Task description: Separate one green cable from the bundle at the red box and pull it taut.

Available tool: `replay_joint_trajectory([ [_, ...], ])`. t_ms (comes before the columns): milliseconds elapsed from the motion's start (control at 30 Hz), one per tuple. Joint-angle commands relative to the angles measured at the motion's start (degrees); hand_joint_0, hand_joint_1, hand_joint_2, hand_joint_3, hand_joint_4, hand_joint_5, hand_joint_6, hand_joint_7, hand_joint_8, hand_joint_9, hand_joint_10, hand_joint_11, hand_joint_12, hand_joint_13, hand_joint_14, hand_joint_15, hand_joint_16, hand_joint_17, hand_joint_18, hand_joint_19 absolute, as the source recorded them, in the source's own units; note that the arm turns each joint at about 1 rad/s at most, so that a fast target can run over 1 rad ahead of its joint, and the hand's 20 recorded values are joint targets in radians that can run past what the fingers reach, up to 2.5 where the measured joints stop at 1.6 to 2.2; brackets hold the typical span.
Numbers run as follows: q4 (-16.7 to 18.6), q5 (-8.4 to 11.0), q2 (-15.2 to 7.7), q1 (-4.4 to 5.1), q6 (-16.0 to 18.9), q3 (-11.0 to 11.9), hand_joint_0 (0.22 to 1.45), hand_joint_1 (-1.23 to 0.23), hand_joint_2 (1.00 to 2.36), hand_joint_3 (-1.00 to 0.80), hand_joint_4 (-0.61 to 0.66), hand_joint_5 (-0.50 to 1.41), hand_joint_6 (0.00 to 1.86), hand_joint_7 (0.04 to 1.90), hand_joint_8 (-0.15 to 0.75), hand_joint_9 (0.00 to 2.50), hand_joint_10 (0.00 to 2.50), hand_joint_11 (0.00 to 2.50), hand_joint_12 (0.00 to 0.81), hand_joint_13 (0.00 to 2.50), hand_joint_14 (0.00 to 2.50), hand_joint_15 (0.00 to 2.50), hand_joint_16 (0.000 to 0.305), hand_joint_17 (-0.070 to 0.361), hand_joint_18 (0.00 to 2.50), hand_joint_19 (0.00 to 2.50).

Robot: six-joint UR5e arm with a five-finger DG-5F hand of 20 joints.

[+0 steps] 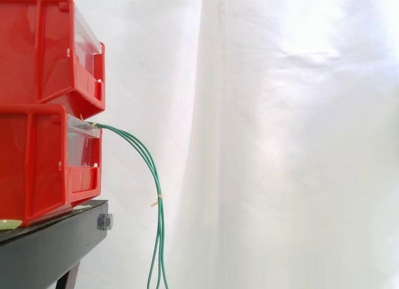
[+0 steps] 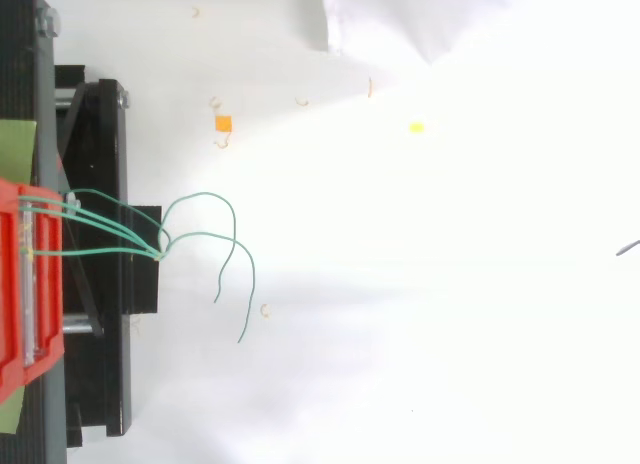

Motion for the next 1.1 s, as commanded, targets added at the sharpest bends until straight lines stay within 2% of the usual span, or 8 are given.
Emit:
replay_joint_trajectory([
  [0, 0.86, -0.08, -0.07, -0.22, -0.32, 0.0, 0.35, -0.46, 1.0, -0.5, 0.1, -0.25, 0.5, 0.6, 0.378, 0.97, 0.0, 0.16, 0.48, 1.08, 0.01, 0.41, 0.096, 0.216, 1.71, 0.53],
  [267, 4.11, 0.18, -0.24, -0.13, -0.06, 0.0, 0.34, -0.44, 1.0, -0.5, 0.11, -0.26, 0.5, 0.6, 0.411, 0.92, 0.0, 0.02, 0.503, 1.1, 0.01, 0.38, 0.097, 0.218, 1.78, 0.48],
  [367, 5.7, 0.18, -0.86, -0.22, 0.12, 0.0, 0.34, -0.43, 1.0, -0.5, 0.11, -0.26, 0.5, 0.6, 0.41, 0.94, 0.0, 0.06, 0.5, 1.1, 0.01, 0.4, 0.096, 0.217, 1.77, 0.47],
  [567, 8.86, 0.53, -1.83, 0.22, 0.12, -0.7, 0.33, -0.43, 1.0, -0.5, 0.11, -0.26, 0.5, 0.61, 0.344, 1.05, 0.01, 0.54, 0.469, 1.17, 0.02, 0.67, 0.098, 0.22, 1.77, 0.54],
  [700, 11.76, 1.85, -2.27, 0.4, 0.38, -1.58, 0.33, -0.42, 1.0, -0.5, 0.11, -0.26, 0.5, 0.61, 0.344, 1.08, 0.02, 0.69, 0.47, 1.16, 0.02, 0.72, 0.099, 0.224, 1.78, 0.56],
  [867, 15.01, 1.41, -6.31, 0.05, 3.02, -1.58, 0.33, -0.42, 1.0, -0.5, 0.12, -0.26, 0.5, 0.62, 0.346, 1.15, 0.02, 0.88, 0.475, 1.18, 0.02, 0.81, 0.1, 0.225, 1.78, 0.58],
  [1000, 17.91, 0.97, -8.16, -0.04, 4.77, -1.58, 0.33, -0.42, 1.0, -0.5, 0.12, -0.26, 0.5, 0.62, 0.349, 1.16, 0.01, 0.88, 0.477, 1.18, 0.02, 0.81, 0.101, 0.227, 1.78, 0.59],
  [1067, 20.11, 0.62, -10.0, -0.04, 5.56, -1.58, 0.33, -0.43, 1.0, -0.5, 0.12, -0.26, 0.5, 0.62, 0.348, 1.15, 0.02, 0.87, 0.475, 1.18, 0.02, 0.81, 0.101, 0.227, 1.78, 0.59],
])
